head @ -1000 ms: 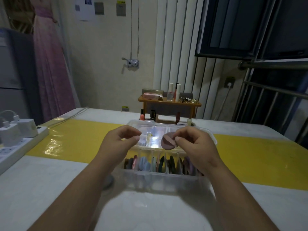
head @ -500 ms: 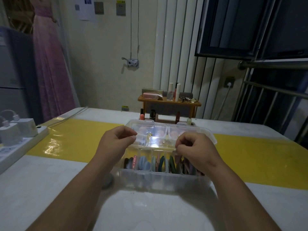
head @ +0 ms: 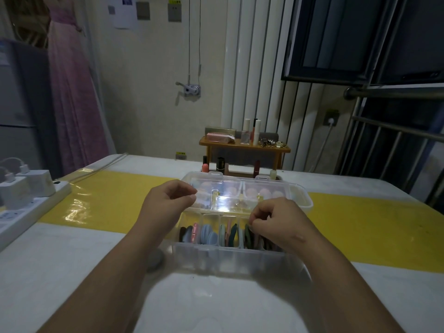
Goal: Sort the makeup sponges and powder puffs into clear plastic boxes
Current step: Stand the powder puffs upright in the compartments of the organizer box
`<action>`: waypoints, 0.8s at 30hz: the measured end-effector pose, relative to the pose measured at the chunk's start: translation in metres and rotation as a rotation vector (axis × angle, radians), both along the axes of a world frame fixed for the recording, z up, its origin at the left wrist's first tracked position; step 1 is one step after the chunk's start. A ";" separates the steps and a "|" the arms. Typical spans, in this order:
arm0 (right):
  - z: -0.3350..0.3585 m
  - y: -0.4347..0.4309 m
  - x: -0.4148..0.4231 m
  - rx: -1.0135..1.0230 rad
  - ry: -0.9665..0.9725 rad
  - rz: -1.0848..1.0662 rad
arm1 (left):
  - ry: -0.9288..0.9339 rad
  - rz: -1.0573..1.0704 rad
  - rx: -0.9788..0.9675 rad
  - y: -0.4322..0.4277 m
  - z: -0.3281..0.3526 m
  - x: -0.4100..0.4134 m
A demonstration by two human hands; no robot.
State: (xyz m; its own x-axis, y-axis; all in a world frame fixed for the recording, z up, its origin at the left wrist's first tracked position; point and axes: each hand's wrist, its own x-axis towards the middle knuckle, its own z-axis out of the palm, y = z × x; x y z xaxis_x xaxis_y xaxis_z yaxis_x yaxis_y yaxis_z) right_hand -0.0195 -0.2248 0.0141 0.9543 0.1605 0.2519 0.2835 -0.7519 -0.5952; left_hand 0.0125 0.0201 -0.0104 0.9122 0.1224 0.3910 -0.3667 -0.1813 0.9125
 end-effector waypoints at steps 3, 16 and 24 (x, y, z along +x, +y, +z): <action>-0.001 0.001 0.001 -0.042 0.012 -0.014 | 0.000 -0.001 -0.004 0.000 0.000 0.000; -0.002 -0.002 0.001 -0.004 0.021 0.041 | 0.021 0.027 0.002 0.002 0.002 -0.001; -0.002 -0.004 0.004 -0.050 0.000 -0.035 | 0.023 0.036 -0.012 0.003 0.004 -0.002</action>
State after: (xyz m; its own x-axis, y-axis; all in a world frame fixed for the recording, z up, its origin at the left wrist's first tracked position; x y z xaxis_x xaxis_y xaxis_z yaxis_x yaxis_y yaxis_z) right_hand -0.0153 -0.2283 0.0121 0.9595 0.1395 0.2446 0.2567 -0.7900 -0.5568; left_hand 0.0101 0.0232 -0.0061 0.9157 0.1600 0.3686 -0.3395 -0.1825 0.9227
